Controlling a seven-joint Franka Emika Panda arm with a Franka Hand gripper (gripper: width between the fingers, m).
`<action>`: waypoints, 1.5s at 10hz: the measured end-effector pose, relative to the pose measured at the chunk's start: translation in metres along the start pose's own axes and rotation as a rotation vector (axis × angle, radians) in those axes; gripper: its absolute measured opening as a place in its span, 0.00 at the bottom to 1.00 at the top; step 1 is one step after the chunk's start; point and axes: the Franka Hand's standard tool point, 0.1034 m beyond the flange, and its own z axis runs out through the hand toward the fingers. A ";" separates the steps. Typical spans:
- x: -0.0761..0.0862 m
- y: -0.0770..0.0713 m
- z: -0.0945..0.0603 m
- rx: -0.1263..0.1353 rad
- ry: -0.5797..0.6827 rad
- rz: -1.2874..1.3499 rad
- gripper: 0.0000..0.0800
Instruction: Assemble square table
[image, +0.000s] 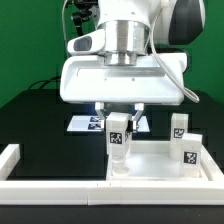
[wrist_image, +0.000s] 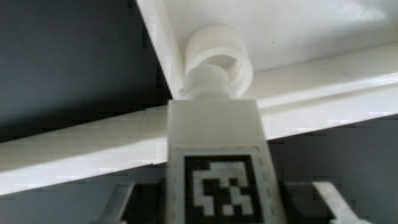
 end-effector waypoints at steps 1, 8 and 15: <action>-0.001 -0.001 0.003 -0.001 -0.003 0.001 0.36; -0.003 -0.005 0.015 -0.007 -0.008 -0.010 0.36; -0.005 -0.007 0.022 -0.019 0.043 -0.029 0.37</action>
Offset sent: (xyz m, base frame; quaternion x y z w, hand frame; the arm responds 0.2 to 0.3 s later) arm 0.0156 0.0032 -0.0043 -0.0116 0.0005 0.0063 0.9999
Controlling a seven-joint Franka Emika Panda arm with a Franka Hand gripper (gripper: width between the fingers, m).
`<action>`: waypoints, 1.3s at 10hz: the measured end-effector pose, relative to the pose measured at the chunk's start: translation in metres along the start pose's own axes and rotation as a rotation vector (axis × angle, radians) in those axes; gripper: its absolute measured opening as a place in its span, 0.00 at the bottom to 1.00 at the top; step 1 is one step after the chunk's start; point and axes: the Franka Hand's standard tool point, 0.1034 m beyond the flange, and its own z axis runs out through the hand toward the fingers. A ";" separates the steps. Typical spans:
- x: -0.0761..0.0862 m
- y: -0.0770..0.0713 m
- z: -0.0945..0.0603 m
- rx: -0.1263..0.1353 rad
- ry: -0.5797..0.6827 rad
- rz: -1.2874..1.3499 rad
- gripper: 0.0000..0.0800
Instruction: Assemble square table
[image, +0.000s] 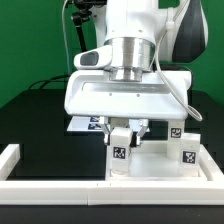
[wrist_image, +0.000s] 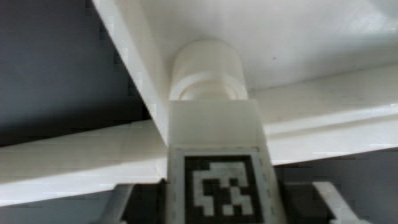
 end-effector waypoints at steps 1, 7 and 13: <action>0.000 0.000 0.000 0.000 0.000 0.000 0.37; 0.000 0.000 0.000 0.000 0.000 0.000 0.81; -0.001 0.001 -0.006 0.023 -0.108 0.024 0.81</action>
Offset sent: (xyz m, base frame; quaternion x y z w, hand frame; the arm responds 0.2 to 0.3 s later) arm 0.0000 0.0000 0.0000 0.0000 0.0000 0.0000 1.0000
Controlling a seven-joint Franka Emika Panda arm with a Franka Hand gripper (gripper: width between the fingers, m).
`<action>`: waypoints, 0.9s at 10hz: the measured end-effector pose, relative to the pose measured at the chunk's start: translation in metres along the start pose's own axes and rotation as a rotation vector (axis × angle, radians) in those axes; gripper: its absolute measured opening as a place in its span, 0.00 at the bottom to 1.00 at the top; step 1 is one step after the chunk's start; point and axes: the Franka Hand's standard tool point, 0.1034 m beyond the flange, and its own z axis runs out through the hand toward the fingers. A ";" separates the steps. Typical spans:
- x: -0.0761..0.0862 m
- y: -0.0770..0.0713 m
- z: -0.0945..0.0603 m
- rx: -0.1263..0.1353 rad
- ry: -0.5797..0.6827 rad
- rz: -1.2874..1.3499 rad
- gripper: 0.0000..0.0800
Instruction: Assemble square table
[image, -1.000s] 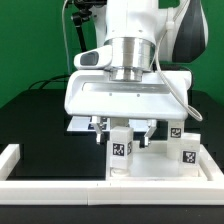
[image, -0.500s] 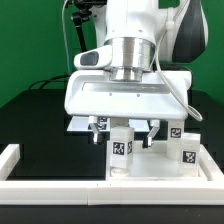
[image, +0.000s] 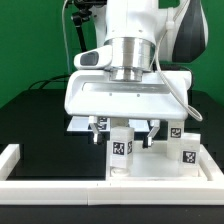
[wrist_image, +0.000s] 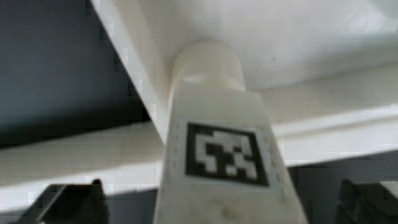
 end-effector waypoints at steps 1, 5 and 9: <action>0.006 0.002 -0.006 0.007 -0.003 0.011 0.81; 0.005 0.002 0.000 0.040 -0.290 0.045 0.81; 0.014 0.003 0.004 0.041 -0.327 0.059 0.81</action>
Offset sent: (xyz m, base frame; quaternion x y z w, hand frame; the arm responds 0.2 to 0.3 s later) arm 0.0220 -0.0071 -0.0041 -0.0007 -0.2016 0.0135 0.9794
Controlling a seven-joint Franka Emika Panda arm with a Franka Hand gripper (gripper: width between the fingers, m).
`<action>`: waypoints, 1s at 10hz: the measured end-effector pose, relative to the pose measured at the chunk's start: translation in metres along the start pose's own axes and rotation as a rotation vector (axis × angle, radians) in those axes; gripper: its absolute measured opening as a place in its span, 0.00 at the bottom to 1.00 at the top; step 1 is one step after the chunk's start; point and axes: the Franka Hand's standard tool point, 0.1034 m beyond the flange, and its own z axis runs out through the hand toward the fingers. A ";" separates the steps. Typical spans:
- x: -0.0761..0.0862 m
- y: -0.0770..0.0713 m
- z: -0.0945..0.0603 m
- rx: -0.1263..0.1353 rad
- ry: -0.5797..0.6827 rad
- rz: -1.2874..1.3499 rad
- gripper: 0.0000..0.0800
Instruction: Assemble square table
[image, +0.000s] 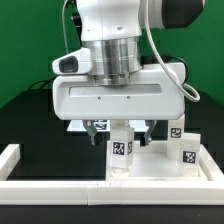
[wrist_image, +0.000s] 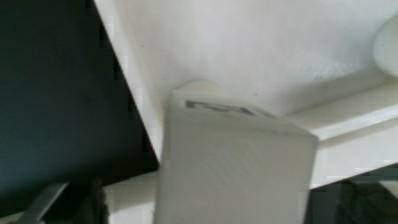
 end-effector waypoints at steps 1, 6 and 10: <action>0.000 0.000 0.000 0.000 0.000 0.014 0.70; 0.000 0.000 0.001 0.001 0.000 0.229 0.36; 0.002 0.000 0.003 0.002 0.001 0.716 0.36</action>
Offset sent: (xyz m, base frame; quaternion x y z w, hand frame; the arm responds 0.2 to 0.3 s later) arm 0.0000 0.0000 0.0000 0.0000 0.0000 0.1296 0.9916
